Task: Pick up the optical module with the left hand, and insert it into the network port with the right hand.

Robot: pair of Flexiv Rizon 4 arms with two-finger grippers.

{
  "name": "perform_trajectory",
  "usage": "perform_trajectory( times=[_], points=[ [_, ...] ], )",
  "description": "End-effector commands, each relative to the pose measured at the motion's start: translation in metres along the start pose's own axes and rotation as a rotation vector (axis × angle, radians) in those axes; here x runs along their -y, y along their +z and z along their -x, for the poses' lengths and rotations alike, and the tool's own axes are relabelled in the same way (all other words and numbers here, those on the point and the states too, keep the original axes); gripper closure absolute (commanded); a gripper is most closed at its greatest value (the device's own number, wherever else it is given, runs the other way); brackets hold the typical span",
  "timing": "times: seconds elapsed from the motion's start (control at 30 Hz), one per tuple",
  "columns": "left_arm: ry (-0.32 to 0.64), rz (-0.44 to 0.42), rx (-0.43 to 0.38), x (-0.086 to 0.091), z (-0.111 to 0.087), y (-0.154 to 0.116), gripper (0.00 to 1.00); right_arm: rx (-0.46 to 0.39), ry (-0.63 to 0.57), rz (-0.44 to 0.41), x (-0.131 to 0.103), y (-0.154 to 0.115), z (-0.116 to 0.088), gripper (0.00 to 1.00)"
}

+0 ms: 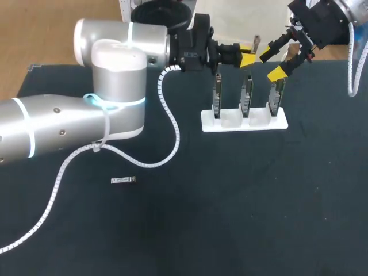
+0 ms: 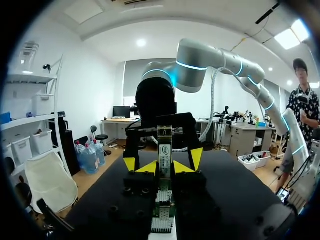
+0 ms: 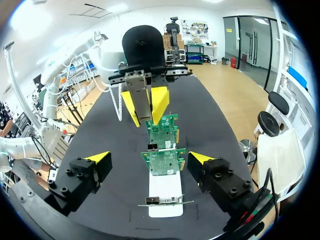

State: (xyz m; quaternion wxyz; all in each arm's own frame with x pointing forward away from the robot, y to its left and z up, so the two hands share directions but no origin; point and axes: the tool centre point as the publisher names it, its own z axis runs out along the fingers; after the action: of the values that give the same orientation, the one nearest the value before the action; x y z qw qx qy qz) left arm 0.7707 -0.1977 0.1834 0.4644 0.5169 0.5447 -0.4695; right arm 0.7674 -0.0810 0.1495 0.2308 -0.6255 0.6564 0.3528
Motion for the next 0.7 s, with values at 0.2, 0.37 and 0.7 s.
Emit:
perform_trajectory(
  times=[0.2,0.37,0.7],
  points=[
    [-0.014,-0.002,0.008,-0.001,-0.008,-0.002,1.00,0.001,-0.001,-0.003,-0.001,0.000,0.000,0.00],
    [-0.031,-0.008,0.001,-0.002,-0.014,0.000,1.00,0.001,-0.001,-0.003,-0.001,0.000,0.000,0.00],
    [-0.036,-0.014,0.006,-0.003,-0.014,0.002,1.00,0.001,-0.001,-0.003,-0.001,0.000,0.000,0.00]
  ],
)
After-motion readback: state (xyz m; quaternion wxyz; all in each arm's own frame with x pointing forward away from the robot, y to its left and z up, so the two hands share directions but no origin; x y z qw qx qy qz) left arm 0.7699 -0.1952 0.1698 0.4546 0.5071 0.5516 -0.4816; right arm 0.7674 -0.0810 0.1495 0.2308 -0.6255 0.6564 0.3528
